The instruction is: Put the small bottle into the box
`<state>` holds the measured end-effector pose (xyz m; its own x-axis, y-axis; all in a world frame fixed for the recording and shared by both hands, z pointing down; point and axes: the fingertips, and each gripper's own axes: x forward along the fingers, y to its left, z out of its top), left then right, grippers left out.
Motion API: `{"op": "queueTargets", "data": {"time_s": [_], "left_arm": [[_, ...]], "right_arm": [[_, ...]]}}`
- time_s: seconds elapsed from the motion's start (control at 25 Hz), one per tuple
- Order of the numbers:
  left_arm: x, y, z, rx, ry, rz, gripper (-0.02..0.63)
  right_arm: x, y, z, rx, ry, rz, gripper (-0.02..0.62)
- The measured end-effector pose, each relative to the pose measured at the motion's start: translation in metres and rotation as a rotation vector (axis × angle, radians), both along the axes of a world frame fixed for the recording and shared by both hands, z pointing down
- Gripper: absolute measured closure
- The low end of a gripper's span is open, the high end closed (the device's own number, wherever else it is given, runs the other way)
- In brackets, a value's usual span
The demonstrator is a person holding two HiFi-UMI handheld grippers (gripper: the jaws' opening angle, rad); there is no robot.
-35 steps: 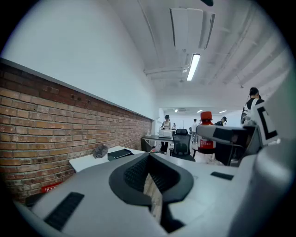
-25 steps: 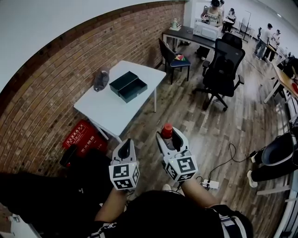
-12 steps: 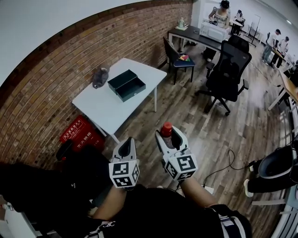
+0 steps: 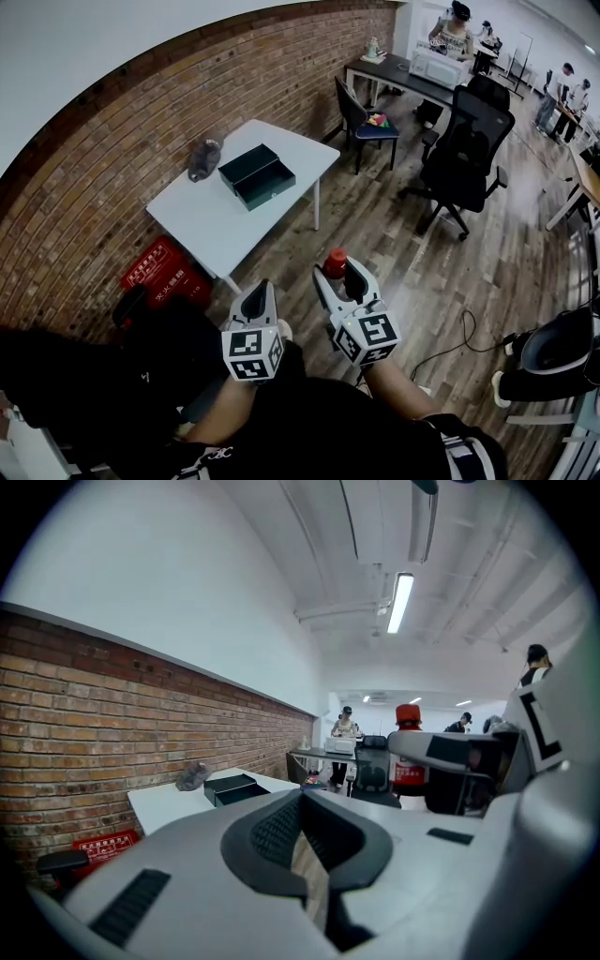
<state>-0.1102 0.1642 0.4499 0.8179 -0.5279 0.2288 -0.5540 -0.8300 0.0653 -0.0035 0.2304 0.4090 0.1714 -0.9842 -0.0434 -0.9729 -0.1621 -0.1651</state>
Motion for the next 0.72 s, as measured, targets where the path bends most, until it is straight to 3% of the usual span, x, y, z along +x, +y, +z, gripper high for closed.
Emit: {"op": "queueTargets", "data": {"time_s": [0.72], "left_arm": [[0.071, -0.113, 0.016, -0.064, 0.031, 0.021, 0.595]], "right_arm": [[0.061, -0.114, 0.011, -0.051, 0.049, 0.001, 0.364]]}}
